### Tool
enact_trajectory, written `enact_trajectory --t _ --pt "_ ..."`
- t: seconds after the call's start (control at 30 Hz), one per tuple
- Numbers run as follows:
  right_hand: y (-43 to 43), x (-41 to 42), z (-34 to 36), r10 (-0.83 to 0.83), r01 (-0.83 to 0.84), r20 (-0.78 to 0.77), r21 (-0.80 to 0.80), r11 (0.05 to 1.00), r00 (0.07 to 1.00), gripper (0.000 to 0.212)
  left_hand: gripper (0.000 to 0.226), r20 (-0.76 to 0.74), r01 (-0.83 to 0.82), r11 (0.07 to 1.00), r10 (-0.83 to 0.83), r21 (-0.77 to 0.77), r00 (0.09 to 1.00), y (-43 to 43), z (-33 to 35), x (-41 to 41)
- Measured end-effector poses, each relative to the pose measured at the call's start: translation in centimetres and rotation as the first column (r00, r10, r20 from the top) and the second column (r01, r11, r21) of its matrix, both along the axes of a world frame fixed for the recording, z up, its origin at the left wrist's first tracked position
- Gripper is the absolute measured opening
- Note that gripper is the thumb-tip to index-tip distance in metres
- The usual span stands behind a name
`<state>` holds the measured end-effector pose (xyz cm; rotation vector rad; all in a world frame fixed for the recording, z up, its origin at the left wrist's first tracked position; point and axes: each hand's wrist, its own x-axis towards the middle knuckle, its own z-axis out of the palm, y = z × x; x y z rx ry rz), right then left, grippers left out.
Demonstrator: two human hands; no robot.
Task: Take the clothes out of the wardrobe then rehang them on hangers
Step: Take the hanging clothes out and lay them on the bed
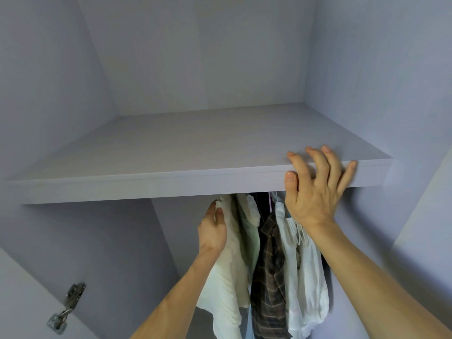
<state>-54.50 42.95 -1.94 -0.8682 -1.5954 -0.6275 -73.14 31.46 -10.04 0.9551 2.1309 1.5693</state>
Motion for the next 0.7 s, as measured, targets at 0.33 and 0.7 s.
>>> enact_trajectory --t 0.33,0.7 --pt "-6.7 -1.2 -7.6 0.324 -0.313 -0.008 -0.280 0.908 0.946 0.063 0.045 -0.005 -0.011 0.997 0.011 -0.081 1.000 -8.7 -4.1 0.5" --pt "-26.9 -11.7 -21.1 0.873 -0.176 -0.233 -0.969 -0.173 0.429 0.064 0.042 -0.060 -0.224 0.797 0.231 -0.560 0.971 -37.4 -14.8 7.7"
